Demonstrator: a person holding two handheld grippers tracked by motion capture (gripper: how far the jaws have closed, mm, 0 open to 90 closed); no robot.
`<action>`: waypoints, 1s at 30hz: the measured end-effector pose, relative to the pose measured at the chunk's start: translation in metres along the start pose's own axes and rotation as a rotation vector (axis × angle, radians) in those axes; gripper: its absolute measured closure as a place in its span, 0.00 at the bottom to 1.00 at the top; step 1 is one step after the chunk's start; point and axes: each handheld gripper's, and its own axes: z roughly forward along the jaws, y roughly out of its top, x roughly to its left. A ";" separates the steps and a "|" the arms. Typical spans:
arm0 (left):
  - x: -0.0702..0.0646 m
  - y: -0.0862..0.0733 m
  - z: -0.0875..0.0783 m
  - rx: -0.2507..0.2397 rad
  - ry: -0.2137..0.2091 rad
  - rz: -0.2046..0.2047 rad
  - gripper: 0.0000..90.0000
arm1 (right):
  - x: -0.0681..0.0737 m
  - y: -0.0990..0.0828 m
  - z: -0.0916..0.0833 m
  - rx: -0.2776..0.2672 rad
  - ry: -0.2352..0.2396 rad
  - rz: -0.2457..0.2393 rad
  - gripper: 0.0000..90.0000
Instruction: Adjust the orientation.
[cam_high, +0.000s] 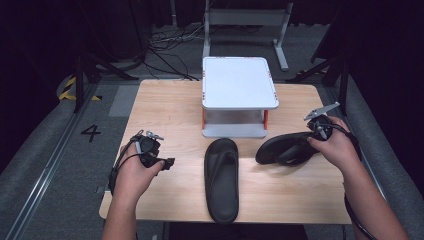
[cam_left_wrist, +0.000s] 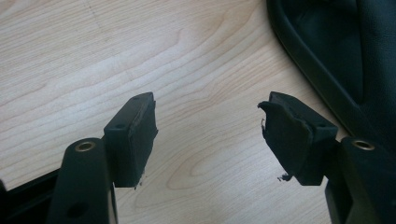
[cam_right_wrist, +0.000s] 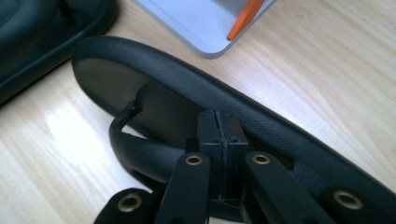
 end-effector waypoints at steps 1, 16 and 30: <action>-0.001 0.000 0.001 0.001 0.001 -0.001 0.39 | -0.002 0.005 0.003 0.005 -0.012 -0.007 1.00; -0.007 0.003 0.013 0.025 -0.010 0.020 0.38 | -0.014 0.031 0.025 -0.023 -0.074 -0.017 1.00; -0.013 0.007 0.019 0.047 -0.015 0.036 0.38 | 0.015 -0.009 0.001 0.049 0.026 -0.179 0.65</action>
